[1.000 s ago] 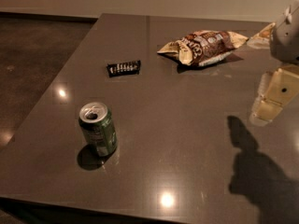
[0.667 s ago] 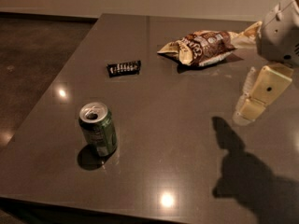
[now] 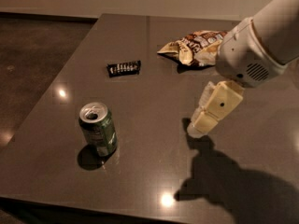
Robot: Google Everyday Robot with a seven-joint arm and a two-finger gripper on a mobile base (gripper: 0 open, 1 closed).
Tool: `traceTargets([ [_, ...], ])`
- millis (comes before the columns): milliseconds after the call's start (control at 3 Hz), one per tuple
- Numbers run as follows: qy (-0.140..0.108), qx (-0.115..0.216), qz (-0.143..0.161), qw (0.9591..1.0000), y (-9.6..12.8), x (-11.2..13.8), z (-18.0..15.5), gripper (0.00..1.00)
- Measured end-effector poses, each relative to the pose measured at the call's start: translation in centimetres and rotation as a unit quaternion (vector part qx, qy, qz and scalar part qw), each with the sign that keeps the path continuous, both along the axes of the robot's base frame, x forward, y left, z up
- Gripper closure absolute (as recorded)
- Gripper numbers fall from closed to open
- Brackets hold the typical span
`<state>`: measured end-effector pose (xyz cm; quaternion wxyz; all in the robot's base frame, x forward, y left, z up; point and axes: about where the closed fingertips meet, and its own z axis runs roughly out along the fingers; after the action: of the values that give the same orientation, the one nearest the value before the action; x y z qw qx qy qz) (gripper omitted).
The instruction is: Knock green can over
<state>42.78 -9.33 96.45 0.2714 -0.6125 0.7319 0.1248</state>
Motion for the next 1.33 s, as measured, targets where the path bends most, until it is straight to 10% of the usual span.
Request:
traceTargets([
  [667,0.009,0.086,0.027,0.9959,5.5,0.3,-2.4,0.0],
  [1333,-0.018,0.158,0.085,0.9836,11.7,0.5,-2.7,0.0],
])
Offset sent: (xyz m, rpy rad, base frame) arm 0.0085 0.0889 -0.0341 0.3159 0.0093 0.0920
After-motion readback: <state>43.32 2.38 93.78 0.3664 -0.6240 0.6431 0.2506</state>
